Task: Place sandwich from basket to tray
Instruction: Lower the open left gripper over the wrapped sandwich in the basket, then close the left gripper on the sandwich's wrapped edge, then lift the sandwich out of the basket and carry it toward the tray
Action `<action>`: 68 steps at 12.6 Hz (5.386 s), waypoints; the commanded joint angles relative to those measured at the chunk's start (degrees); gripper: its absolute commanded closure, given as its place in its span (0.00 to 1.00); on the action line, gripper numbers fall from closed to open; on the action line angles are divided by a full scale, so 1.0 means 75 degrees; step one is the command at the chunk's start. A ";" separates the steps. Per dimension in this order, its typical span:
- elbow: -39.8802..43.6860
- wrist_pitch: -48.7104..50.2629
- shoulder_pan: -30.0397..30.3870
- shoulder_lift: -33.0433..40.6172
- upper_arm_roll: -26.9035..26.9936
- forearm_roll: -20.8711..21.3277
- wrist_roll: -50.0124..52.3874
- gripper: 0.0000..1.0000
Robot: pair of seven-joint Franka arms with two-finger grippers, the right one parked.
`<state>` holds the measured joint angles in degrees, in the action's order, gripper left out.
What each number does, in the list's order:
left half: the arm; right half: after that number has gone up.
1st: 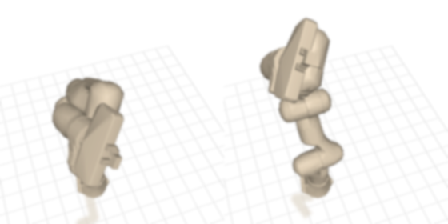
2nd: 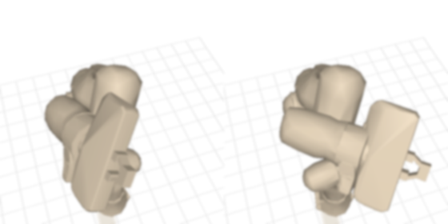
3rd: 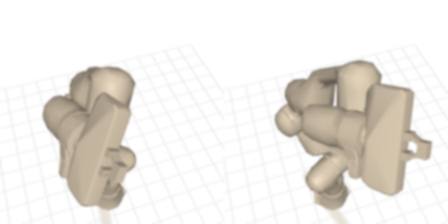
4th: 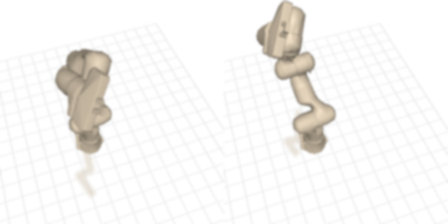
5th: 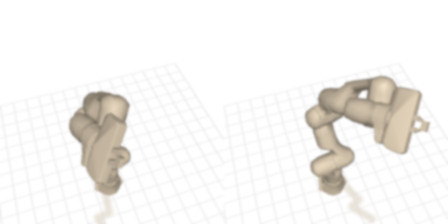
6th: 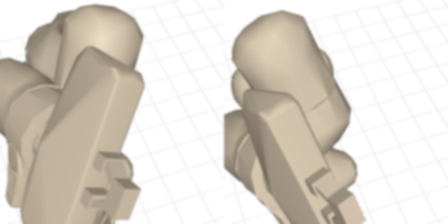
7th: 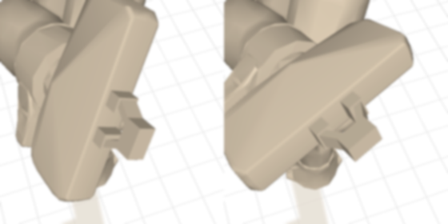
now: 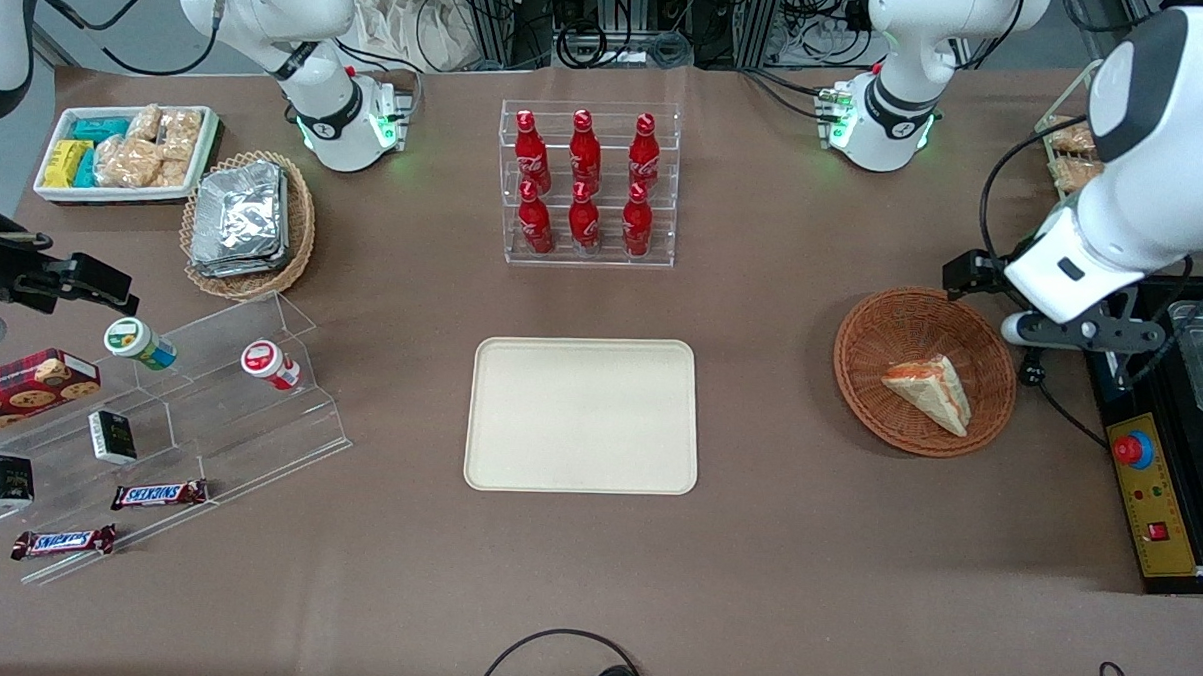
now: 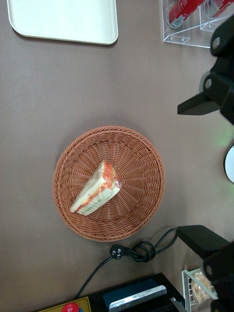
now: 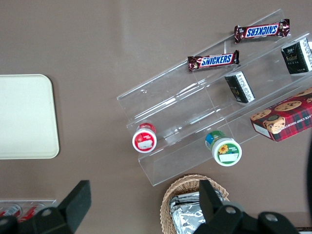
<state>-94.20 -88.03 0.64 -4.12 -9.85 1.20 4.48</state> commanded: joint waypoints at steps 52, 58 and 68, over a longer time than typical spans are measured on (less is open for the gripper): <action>-0.0662 -0.1976 0.1027 -0.0763 -0.0630 -0.0066 0.3893 1.00; 0.0395 -0.1938 -0.0187 -0.1710 -0.1757 0.0378 0.4065 1.00; 0.0268 -0.3977 -0.2476 -0.4079 -0.1722 0.0930 0.6903 1.00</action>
<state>-93.92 -117.59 -16.47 -33.76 -23.31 7.23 53.70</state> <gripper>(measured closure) 0.806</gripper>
